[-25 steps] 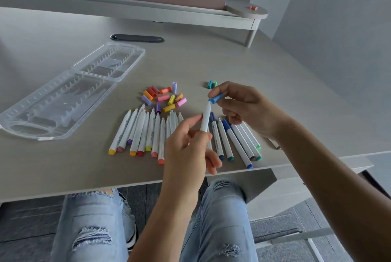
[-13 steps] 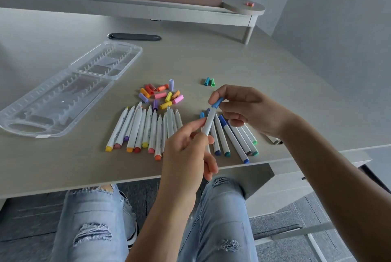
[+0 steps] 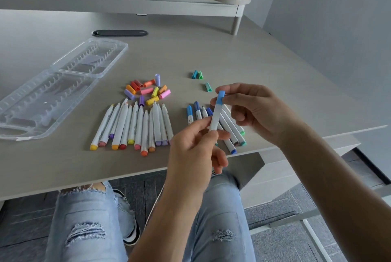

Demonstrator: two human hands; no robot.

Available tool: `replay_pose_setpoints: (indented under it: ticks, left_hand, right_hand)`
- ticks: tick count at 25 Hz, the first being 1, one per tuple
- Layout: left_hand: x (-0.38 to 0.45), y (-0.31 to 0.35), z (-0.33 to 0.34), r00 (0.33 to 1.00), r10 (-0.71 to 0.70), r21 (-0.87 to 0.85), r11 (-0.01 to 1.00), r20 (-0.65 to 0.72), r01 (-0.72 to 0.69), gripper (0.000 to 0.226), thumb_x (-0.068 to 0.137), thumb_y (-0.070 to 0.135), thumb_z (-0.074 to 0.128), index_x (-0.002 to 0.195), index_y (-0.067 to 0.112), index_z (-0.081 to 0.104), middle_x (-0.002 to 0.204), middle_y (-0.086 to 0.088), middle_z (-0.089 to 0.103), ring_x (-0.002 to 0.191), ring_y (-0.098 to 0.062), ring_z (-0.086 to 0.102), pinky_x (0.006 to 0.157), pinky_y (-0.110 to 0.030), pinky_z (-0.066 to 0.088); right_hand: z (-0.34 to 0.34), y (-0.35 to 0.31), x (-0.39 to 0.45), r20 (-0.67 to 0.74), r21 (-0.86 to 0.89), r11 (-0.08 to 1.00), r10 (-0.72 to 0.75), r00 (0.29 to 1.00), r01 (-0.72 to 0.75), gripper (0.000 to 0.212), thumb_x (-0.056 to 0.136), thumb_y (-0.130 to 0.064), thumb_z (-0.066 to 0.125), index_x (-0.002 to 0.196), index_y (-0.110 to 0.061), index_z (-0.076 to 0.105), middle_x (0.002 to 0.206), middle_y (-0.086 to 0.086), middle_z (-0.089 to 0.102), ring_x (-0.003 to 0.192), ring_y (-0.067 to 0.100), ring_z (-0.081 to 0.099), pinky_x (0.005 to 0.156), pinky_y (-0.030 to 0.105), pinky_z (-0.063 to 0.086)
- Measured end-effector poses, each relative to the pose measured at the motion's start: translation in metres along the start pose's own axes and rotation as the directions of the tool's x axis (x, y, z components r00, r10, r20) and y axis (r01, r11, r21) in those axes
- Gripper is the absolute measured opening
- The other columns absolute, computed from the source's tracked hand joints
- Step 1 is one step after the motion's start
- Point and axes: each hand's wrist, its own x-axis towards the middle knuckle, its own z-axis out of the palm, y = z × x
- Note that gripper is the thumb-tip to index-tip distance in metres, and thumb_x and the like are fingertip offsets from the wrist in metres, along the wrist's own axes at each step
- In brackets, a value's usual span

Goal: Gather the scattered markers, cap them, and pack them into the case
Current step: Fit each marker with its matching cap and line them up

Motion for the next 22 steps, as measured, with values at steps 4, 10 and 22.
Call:
replay_pose_setpoints:
  ticks: [4, 10, 22]
  left_hand:
    - [-0.004, -0.011, 0.022, 1.0, -0.012, -0.007, 1.0, -0.028, 0.012, 0.033, 0.101, -0.003, 0.047, 0.109, 0.015, 0.072, 0.088, -0.012, 0.075, 0.049, -0.013, 0.047, 0.044, -0.024, 0.038]
    - [-0.008, -0.022, 0.043, 0.998, -0.039, -0.052, 0.998, -0.055, 0.037, 0.032, 0.101, -0.003, 0.048, 0.109, 0.015, 0.073, 0.09, -0.013, 0.074, 0.051, -0.013, 0.043, 0.044, -0.021, 0.037]
    - [-0.011, -0.028, 0.043, 0.999, 0.021, 0.019, 1.0, -0.035, -0.02, 0.014, 0.1, 0.012, 0.056, 0.1, 0.008, 0.069, 0.084, -0.016, 0.071, 0.054, -0.027, 0.059, 0.049, -0.031, 0.044]
  right_hand:
    - [-0.005, 0.007, -0.022, -0.115, -0.039, 0.998, -0.052, 0.992, 0.048, 0.021, 0.099, -0.005, 0.06, 0.115, -0.008, 0.073, 0.089, 0.002, 0.073, 0.057, 0.014, 0.049, 0.052, 0.024, 0.04]
    - [-0.017, 0.013, -0.036, -0.138, -0.094, 0.988, -0.137, 0.981, 0.125, 0.021, 0.101, -0.002, 0.058, 0.118, -0.005, 0.07, 0.075, -0.003, 0.068, 0.058, 0.016, 0.044, 0.055, 0.031, 0.038]
    - [-0.053, 0.008, 0.007, -0.416, -0.24, 0.97, -0.128, 0.9, 0.026, 0.011, 0.098, -0.014, 0.064, 0.103, -0.014, 0.073, 0.078, 0.005, 0.062, 0.047, 0.011, 0.04, 0.046, 0.023, 0.031]
